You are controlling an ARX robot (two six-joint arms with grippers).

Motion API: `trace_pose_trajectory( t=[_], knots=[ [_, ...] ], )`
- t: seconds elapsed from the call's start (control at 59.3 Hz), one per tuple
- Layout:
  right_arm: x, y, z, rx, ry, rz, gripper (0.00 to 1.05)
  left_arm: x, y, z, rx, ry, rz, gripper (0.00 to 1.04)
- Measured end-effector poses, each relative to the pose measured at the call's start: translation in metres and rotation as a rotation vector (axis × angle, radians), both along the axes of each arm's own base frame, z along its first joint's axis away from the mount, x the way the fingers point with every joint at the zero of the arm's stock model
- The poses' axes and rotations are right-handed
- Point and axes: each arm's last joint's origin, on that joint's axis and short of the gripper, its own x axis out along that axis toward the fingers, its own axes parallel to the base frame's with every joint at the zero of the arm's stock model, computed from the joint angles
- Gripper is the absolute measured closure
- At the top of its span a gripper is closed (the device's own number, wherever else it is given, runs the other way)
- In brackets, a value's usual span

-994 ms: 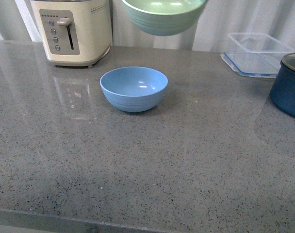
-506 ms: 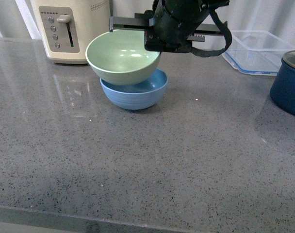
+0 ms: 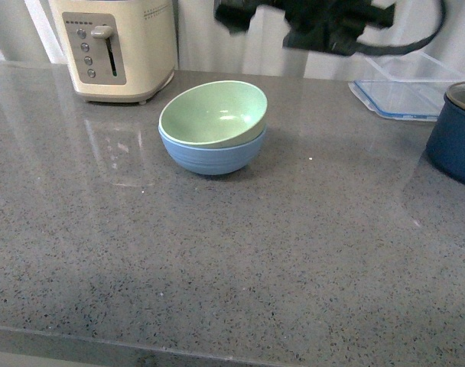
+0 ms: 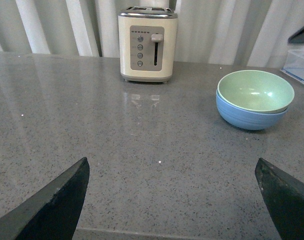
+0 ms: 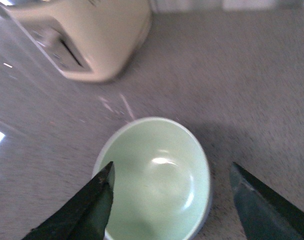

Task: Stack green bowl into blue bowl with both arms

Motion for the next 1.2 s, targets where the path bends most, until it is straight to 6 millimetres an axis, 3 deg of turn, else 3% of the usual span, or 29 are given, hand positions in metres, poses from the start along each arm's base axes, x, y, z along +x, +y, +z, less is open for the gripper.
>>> trace_pose_trajectory(
  t=[0.118,0.185,0.27,0.404,0.64,1.197],
  knots=[
    [-0.05,-0.047,0.024,0.162,-0.199,0.049,0.14,0.0,0.0,0.0,0.0,0.0,0.001,0.07],
    [-0.069,-0.065,0.023,0.06,-0.391,-0.186,0.24,0.0,0.0,0.0,0.0,0.0,0.0,0.07],
    [-0.087,-0.087,0.004,-0.065,-0.464,-0.352,0.38,0.0,0.0,0.0,0.0,0.0,-0.001,0.07],
    [-0.118,-0.115,-0.036,-0.182,-0.434,-0.354,0.65,0.0,0.0,0.0,0.0,0.0,0.0,0.07],
    [-0.159,-0.142,-0.06,-0.207,-0.443,-0.354,1.04,0.0,0.0,0.0,0.0,0.0,0.0,0.07],
    [-0.221,-0.178,-0.093,-0.204,-0.44,-0.353,1.04,0.0,0.0,0.0,0.0,0.0,0.0,0.07]
  ],
)
